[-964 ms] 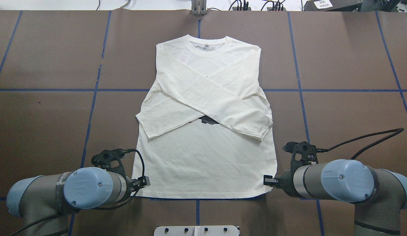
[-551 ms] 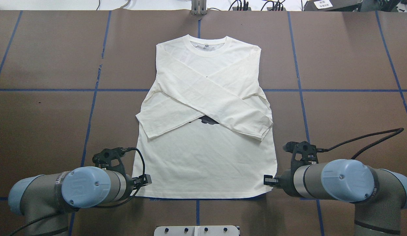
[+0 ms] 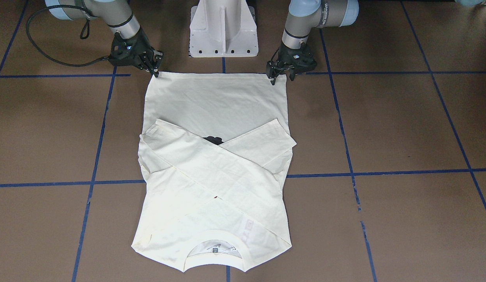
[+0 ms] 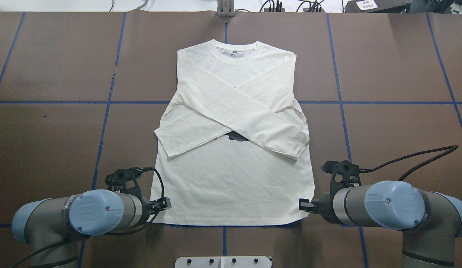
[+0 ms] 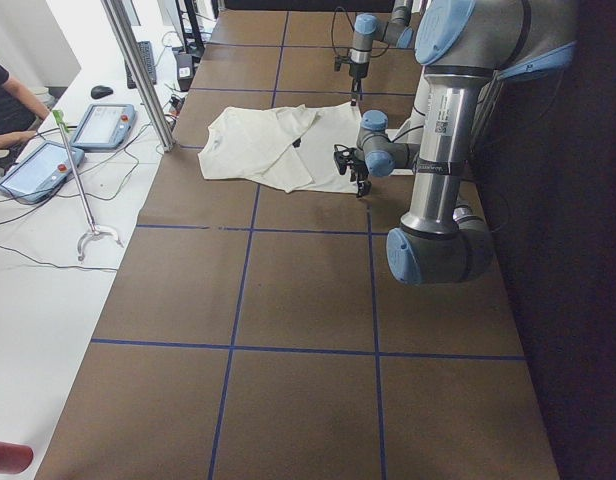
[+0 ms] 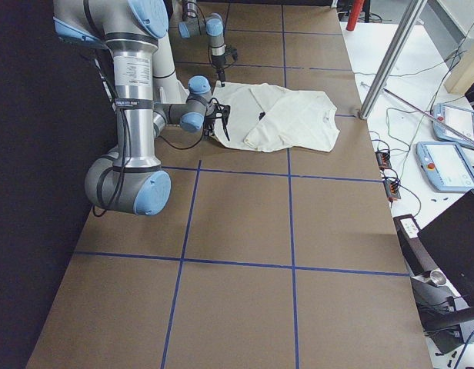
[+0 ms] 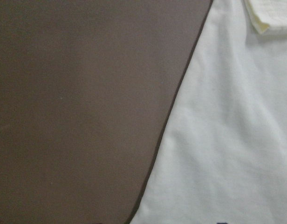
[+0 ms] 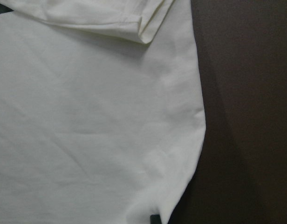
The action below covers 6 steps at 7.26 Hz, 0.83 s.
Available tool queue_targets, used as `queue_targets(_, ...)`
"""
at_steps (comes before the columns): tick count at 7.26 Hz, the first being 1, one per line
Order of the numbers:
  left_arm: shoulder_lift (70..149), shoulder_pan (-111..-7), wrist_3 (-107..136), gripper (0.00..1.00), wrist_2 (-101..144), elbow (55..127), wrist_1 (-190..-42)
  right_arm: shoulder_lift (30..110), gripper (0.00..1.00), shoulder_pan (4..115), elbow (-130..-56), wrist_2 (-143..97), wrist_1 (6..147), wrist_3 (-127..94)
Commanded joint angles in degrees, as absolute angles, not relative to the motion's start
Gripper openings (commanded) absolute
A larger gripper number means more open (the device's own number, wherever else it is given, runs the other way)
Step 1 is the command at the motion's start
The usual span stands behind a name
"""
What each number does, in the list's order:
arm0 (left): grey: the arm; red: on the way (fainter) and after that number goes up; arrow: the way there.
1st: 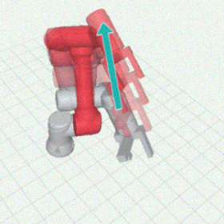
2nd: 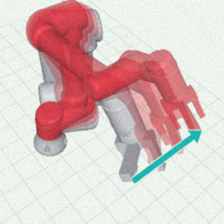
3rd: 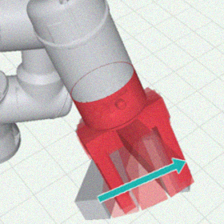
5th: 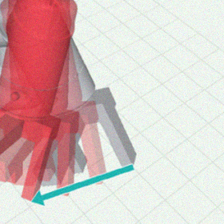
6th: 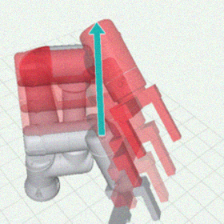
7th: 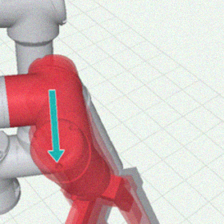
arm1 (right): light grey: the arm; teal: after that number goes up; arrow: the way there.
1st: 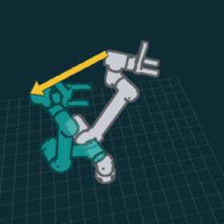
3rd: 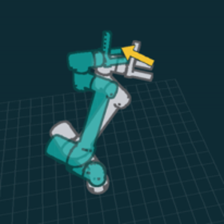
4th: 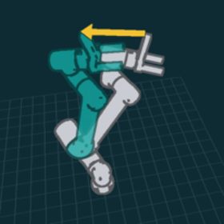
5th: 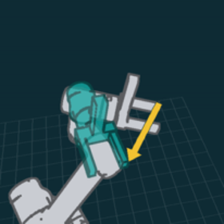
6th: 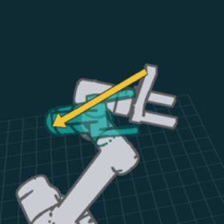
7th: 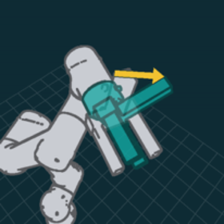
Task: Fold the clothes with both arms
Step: 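Position both grippers at the hem corners nearest the robot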
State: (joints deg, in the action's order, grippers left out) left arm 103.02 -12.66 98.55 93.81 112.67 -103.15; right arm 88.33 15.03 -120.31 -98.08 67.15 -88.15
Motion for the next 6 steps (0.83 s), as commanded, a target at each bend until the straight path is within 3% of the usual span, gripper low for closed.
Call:
queue_targets(1,103.0,-12.7,98.5,0.69,94.0,113.1,-102.7,88.3,0.00,15.0,-120.4,-98.1,67.1,-88.2)
queue_targets(6,103.0,-12.4,98.5,0.41,94.0,112.8,-102.0,88.6,0.00,15.1,-120.8,-98.1,67.1,-88.2)
